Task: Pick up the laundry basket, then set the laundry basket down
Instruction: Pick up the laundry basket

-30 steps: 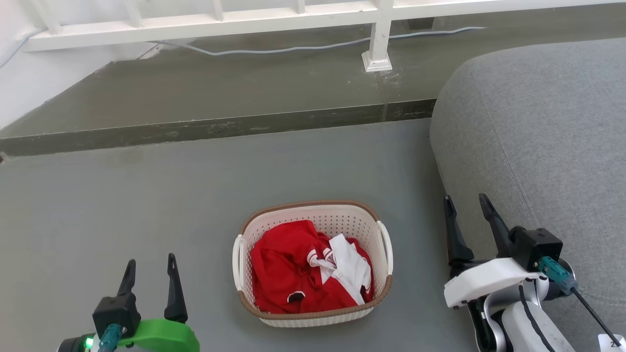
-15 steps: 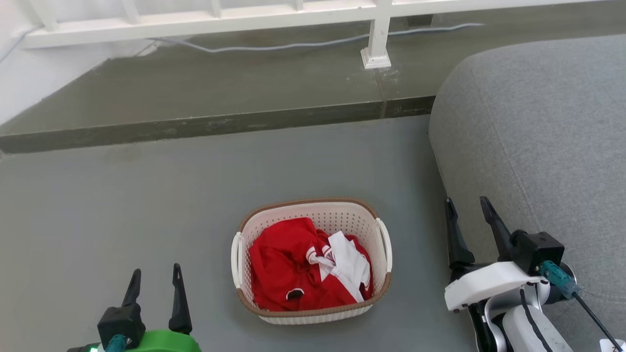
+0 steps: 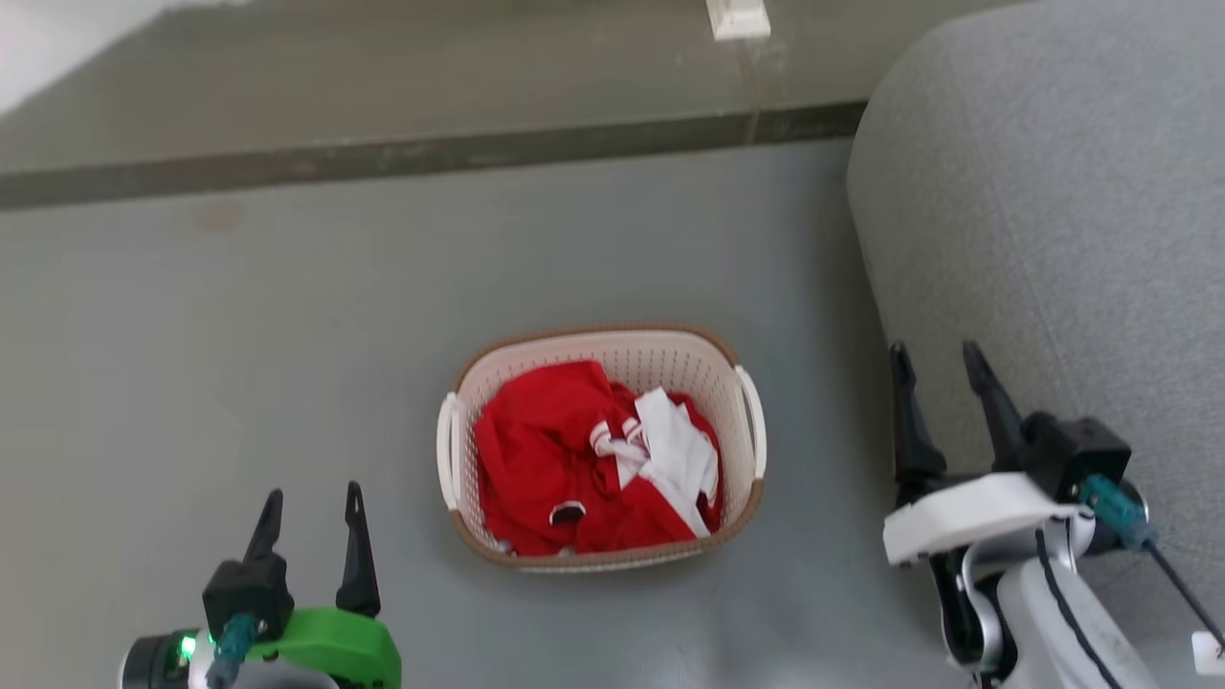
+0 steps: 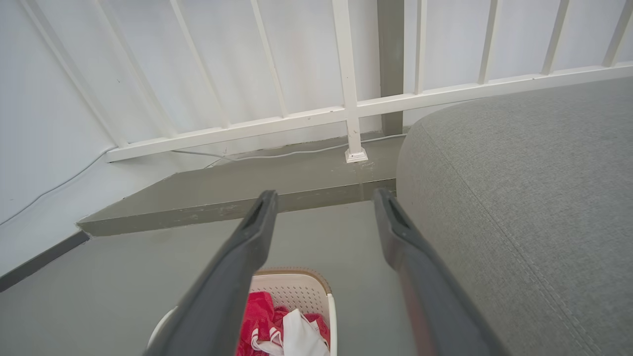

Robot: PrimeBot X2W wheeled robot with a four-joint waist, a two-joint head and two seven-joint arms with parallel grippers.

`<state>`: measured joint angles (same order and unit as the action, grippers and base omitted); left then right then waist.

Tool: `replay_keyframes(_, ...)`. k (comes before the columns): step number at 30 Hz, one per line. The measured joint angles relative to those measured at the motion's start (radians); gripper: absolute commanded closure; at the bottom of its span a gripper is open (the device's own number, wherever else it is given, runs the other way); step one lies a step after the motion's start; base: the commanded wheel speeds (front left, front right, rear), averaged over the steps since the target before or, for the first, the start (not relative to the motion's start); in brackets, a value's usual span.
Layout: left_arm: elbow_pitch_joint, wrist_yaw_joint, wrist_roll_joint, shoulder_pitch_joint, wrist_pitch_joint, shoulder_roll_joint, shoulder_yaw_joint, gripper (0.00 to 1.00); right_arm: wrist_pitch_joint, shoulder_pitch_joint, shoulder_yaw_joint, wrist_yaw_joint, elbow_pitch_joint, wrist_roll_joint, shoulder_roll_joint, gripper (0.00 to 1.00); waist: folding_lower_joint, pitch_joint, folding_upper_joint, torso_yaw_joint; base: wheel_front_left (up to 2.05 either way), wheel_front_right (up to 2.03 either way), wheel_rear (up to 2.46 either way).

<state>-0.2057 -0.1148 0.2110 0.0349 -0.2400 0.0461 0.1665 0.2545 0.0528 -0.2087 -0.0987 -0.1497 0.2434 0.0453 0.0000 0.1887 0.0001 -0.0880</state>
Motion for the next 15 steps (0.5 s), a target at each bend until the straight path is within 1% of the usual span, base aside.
replay_keyframes(4, -0.045, 0.000, -0.004, -0.054, 0.022, 0.004, 0.005, 0.00, 0.000, 0.056, 0.012, 0.001, -0.021, -0.005, 0.000, 0.00, 0.0000, 0.065, 0.0000, 0.000, 0.00, 0.00, 0.00)
replay_keyframes(6, -0.054, 0.001, -0.005, -0.066, 0.028, 0.005, 0.006, 0.00, 0.000, 0.067, 0.014, 0.001, -0.032, -0.005, 0.001, 0.00, 0.0000, 0.079, 0.0000, 0.001, 0.00, 0.00, 0.00)
replay_keyframes(15, -0.133, 0.011, -0.007, -0.215, 0.055, 0.009, 0.018, 0.00, 0.000, 0.172, 0.021, 0.019, -0.188, -0.005, 0.007, 0.00, 0.0001, 0.204, 0.0000, 0.003, 0.00, 0.00, 0.00)
